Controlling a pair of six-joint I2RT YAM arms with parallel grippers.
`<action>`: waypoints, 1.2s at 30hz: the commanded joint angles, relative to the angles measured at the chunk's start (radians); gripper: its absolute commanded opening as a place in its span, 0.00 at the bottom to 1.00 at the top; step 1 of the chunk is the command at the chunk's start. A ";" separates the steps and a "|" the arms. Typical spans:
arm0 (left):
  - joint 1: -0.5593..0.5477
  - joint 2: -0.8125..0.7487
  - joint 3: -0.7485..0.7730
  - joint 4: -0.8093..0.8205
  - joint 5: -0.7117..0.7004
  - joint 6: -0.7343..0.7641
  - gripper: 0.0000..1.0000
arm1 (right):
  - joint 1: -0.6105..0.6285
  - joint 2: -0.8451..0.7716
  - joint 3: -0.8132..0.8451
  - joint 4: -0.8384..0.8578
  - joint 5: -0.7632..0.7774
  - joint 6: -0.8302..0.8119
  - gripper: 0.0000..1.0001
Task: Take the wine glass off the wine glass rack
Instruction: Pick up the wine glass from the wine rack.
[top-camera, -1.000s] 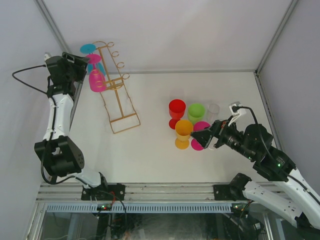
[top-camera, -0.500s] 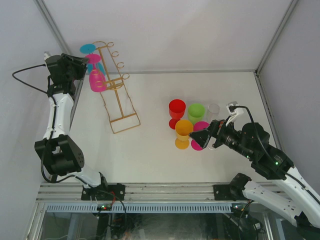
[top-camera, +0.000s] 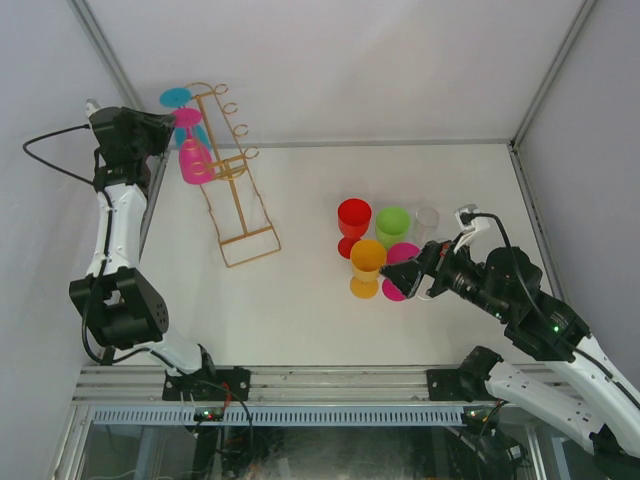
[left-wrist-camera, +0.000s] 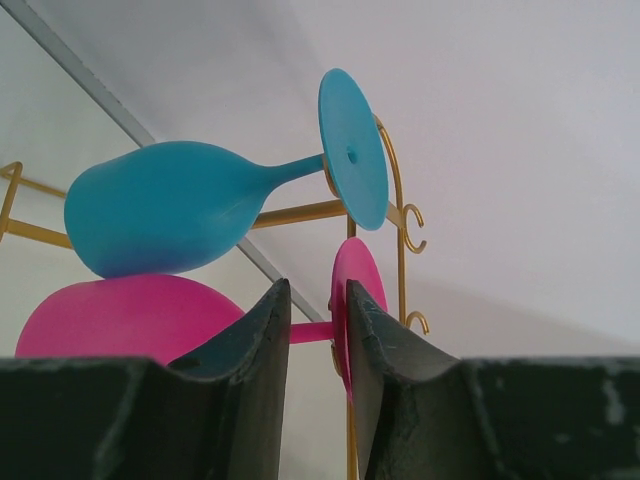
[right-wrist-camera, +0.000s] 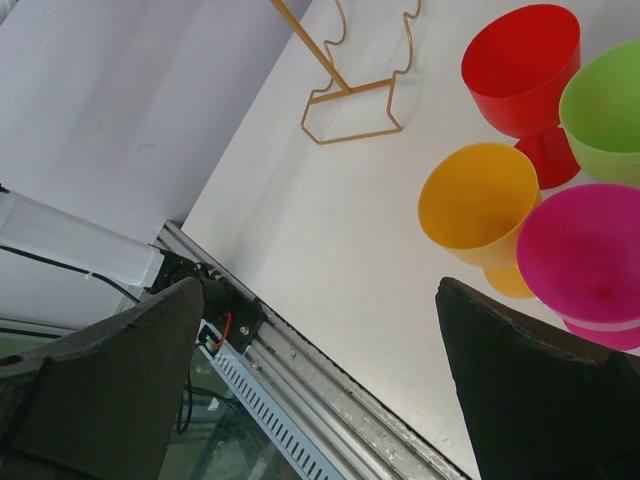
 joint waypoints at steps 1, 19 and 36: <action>-0.005 0.001 0.072 0.035 0.011 -0.017 0.30 | -0.003 -0.009 0.026 0.014 -0.002 0.004 1.00; -0.007 0.022 0.109 0.027 0.021 -0.029 0.22 | -0.003 -0.018 0.025 0.000 0.005 -0.004 1.00; -0.007 0.032 0.138 -0.032 0.038 -0.015 0.06 | -0.003 -0.019 0.026 0.002 0.004 0.003 1.00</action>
